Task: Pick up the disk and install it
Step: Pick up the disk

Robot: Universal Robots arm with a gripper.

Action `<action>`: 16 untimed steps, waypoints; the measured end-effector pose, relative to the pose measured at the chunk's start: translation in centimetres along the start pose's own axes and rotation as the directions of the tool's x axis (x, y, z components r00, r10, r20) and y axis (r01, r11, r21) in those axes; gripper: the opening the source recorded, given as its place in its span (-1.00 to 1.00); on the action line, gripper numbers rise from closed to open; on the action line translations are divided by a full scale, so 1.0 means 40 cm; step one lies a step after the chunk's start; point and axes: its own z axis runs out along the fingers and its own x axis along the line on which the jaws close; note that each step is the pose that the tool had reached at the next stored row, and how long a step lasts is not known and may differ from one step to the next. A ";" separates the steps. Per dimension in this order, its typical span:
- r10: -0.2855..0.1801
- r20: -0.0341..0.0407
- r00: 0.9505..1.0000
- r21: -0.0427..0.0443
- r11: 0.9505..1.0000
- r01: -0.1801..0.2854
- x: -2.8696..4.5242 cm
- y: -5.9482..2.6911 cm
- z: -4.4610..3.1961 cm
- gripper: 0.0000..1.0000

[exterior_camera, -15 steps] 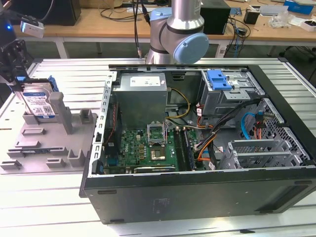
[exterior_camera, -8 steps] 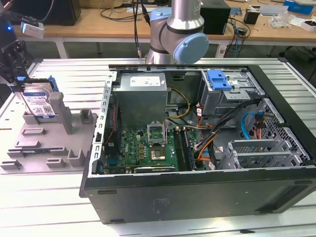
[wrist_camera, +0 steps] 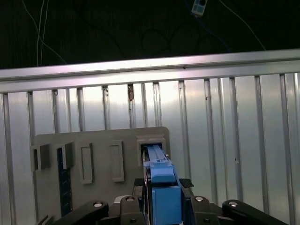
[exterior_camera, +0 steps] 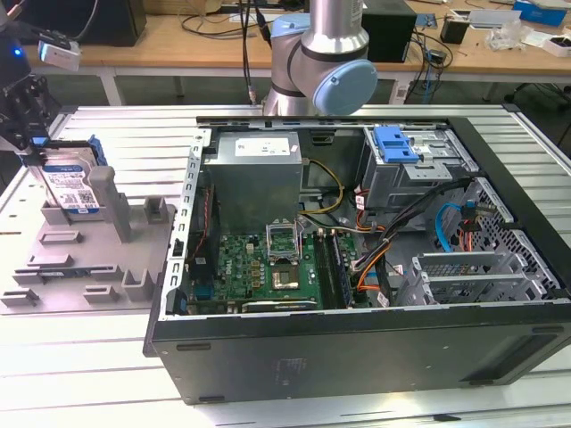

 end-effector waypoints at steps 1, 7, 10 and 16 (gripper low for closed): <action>0.000 0.000 1.000 0.000 1.000 0.000 0.000 0.000 0.003 -0.22; 0.000 0.000 1.000 0.000 1.000 0.000 0.000 0.000 0.008 -0.22; 0.000 0.000 1.000 0.000 1.000 0.000 0.000 -0.001 0.010 -0.22; 0.000 0.000 1.000 0.000 1.000 0.000 0.000 -0.001 0.014 -0.22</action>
